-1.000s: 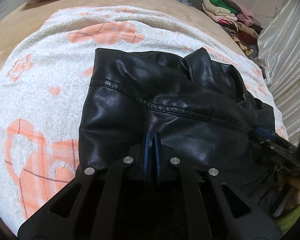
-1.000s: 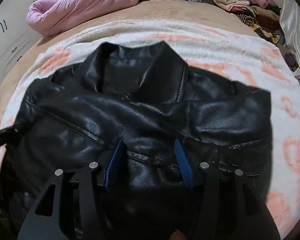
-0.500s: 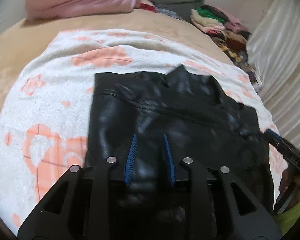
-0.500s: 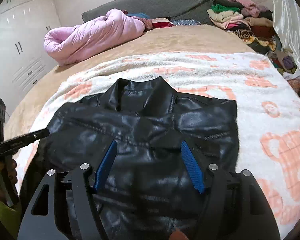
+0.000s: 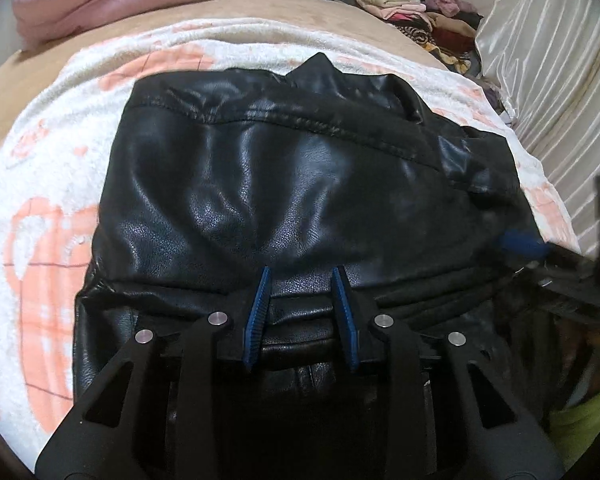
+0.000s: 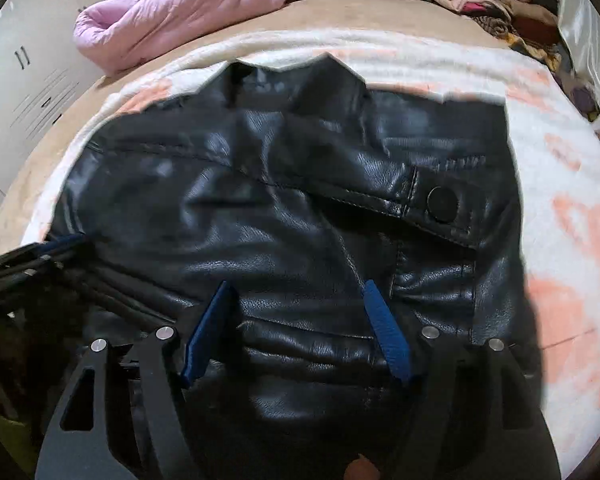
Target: Fold large clothes
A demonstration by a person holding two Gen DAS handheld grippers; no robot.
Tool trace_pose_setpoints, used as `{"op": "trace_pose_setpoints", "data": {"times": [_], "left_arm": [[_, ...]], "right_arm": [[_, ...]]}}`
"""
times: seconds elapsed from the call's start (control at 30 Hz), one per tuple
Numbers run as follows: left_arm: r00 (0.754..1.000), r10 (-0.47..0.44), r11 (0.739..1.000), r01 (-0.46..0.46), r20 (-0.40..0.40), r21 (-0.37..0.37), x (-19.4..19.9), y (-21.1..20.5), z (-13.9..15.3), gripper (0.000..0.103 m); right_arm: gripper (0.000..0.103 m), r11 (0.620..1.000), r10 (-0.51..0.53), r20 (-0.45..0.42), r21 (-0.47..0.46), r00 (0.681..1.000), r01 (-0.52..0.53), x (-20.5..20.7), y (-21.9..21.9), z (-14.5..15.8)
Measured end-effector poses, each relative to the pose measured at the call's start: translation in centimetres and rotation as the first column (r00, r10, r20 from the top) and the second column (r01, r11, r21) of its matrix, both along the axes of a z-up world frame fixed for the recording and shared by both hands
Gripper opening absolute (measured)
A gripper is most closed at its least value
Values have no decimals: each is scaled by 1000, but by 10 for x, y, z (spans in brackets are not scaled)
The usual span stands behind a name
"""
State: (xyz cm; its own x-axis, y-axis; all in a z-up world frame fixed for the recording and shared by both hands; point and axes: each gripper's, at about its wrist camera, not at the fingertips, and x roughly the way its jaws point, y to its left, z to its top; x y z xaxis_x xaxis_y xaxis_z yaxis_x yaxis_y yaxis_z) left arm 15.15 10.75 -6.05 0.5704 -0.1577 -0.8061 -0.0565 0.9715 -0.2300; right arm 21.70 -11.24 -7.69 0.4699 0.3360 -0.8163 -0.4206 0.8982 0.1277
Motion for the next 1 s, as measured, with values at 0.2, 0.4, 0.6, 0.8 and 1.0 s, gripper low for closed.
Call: {"op": "trace_pose_setpoints", "data": {"times": [0.2,0.4,0.6,0.8,1.0], "left_arm": [[1000,6,1000,-6,9,-9,-3,3,16,24],[997,36,999,-37,70,3,-15,1,49,46],[995,27,1000,-27,100,-1,-23,-7,67,67],[990,23,999,-26,140,24,-35,-15,83,93],[987,15,999,-20,159,35,-48,-21,96,93]], "right_arm": [[76,990,-20,49,140,999,13,-15,-17,37],[97,986,-32,121,164,992,12,-33,-27,66],[97,984,-49,149,174,988,23,-38,-36,79],[98,983,-48,184,185,982,13,-52,-34,94],[99,982,-47,218,191,975,5,-68,-36,110]]}}
